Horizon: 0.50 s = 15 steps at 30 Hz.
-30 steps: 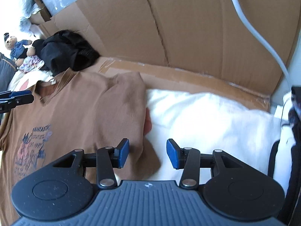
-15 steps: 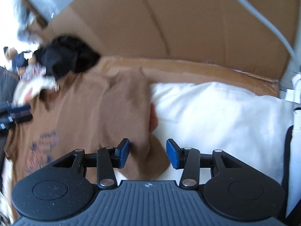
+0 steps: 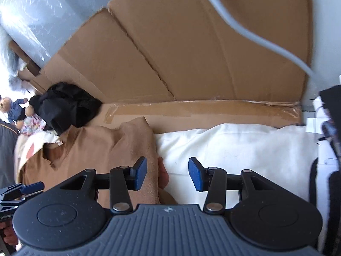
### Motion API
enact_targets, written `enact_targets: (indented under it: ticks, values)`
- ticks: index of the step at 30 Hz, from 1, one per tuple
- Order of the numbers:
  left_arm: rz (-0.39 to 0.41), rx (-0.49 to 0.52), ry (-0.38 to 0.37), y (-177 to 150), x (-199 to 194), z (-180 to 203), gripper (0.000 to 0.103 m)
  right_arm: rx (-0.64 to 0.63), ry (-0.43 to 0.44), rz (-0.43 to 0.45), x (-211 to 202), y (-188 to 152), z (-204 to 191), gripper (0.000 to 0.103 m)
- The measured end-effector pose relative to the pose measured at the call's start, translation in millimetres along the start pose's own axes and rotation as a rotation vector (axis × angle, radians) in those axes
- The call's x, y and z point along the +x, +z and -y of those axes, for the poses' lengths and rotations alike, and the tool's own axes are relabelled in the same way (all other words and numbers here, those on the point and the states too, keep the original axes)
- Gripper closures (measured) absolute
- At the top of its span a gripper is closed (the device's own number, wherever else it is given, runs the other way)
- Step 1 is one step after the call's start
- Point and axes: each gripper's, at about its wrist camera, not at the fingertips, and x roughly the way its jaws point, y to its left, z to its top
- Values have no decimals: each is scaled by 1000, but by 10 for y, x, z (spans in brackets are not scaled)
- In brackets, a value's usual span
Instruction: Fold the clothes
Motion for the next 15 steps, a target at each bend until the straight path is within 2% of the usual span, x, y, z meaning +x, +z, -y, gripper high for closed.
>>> enact_targets:
  ticks: [4,8,10,11,12,13,15]
  values:
    - [-5,-57,-10,-38,27,-134,48,3,-31,-22,169,-24,-41,56]
    - [-8,-82,-21,-59,34,-209,48,35,24,-44,312,-70,-115,56]
    - [-10,-78,-27,-64,23,-221,48,7,15,-76,395,-100,-192,56]
    - [-9,-72,-28,-64,7,-223,48,-8,9,-87,418,-113,-223,61]
    - [-8,-65,-27,-67,-5,-228,48,-22,5,-94,434,-124,-249,86]
    - [-5,-59,-27,-68,-26,-235,48,-30,4,-87,421,-121,-275,98]
    - [3,-62,-27,-65,-78,-256,48,-45,4,-69,387,-113,-326,98]
